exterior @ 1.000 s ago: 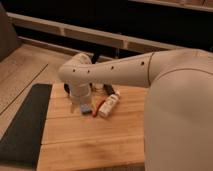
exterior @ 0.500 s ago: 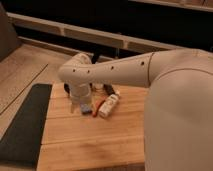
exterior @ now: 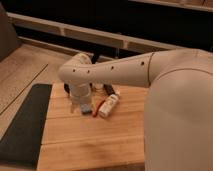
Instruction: Place the pepper in the ceramic cup
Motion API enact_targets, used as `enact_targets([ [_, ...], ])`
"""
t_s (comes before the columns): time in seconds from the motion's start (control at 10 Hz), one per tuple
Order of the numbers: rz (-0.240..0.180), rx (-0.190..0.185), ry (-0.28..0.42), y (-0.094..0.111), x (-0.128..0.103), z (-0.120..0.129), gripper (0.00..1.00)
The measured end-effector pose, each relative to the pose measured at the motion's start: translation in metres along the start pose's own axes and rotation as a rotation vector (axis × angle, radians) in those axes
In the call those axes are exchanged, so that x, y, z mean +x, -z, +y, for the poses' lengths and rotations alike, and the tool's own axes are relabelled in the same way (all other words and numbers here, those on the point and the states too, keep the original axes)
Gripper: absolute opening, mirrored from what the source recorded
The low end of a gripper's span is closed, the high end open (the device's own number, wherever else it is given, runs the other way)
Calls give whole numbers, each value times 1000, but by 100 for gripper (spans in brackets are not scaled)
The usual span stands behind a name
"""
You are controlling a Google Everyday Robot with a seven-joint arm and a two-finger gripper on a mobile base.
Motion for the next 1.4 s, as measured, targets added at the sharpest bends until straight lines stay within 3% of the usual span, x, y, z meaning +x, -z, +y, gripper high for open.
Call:
enact_targets([
  [0.6,-3,1,1,0,-1,0,65],
  [0.7,-30,-6,-5,5,-7,0,65],
  [0.9,-146,-31,-32,27,-38,-14,65],
  [1.0,-251,-79,-72,51,-64,-30,65],
  [1.1,-297,-102,-97,62,-74,-42,65],
  [1.2,-332,-115,-115,70,-82,-52,65],
  [1.4,-339,-124,-116,73,-83,-51,65],
])
